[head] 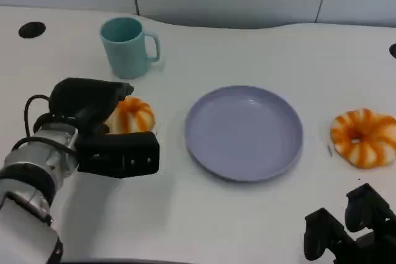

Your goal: Grasp the bread from the table and place it into the plate.

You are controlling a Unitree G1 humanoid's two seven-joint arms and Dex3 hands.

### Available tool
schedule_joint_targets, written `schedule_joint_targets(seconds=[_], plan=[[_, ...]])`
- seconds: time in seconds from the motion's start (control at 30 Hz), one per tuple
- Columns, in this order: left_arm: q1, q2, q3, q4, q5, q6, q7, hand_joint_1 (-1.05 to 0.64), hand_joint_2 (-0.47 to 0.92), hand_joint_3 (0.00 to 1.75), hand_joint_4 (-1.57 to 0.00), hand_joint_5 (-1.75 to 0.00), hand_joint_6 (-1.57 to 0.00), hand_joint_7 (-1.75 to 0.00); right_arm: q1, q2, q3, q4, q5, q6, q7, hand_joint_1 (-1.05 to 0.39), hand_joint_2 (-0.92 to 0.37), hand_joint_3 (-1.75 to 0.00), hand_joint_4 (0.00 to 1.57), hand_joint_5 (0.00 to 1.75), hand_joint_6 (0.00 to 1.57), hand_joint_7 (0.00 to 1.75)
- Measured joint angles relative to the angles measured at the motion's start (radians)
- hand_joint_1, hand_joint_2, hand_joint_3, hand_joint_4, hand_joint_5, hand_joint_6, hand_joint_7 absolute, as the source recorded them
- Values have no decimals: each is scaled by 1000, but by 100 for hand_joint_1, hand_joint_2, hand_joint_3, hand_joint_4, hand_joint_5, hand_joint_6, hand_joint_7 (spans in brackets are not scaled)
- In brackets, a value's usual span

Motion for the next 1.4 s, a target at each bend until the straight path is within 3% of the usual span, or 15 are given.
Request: schedule_joint_targets(seconds=[0.1,0.3,0.57,0.67,0.8,0.9,1.4], plan=[[-2,0,-4,0,4,14,-32,-5,84,2,-95,0,-83,0,0,0,0,0,1,0,1,-44,-86,0,78,175,65,175],[-8,0,-13,-3,7,17,-66,-7,86,1,-100,-2,-82,0,-1,0,0,0,1,0,1,-44,-86,0,78,175,65,175],[-8,0,-29,-3,8,26,-67,-8,84,0,-95,0,-80,0,-1,0,1,0,0,7,-13,-45,-86,0,78,175,66,175],[-8,0,-35,-3,8,27,-68,-12,82,1,-61,0,-61,0,-1,0,3,0,-4,7,-13,-45,-86,0,77,175,65,175],[-8,0,-38,-3,8,43,-100,-15,82,1,-54,0,-56,0,-2,0,4,0,-3,7,-13,-44,-86,0,77,175,64,175],[-9,0,-41,-3,8,50,-121,-22,84,1,-43,0,-42,0,-2,-1,4,0,-3,7,-13,-45,-86,0,77,175,65,175],[-9,0,-44,-2,10,44,-135,-18,86,0,-52,-2,-50,-2,-2,-1,4,0,-2,7,-8,-45,-86,0,78,175,65,175]])
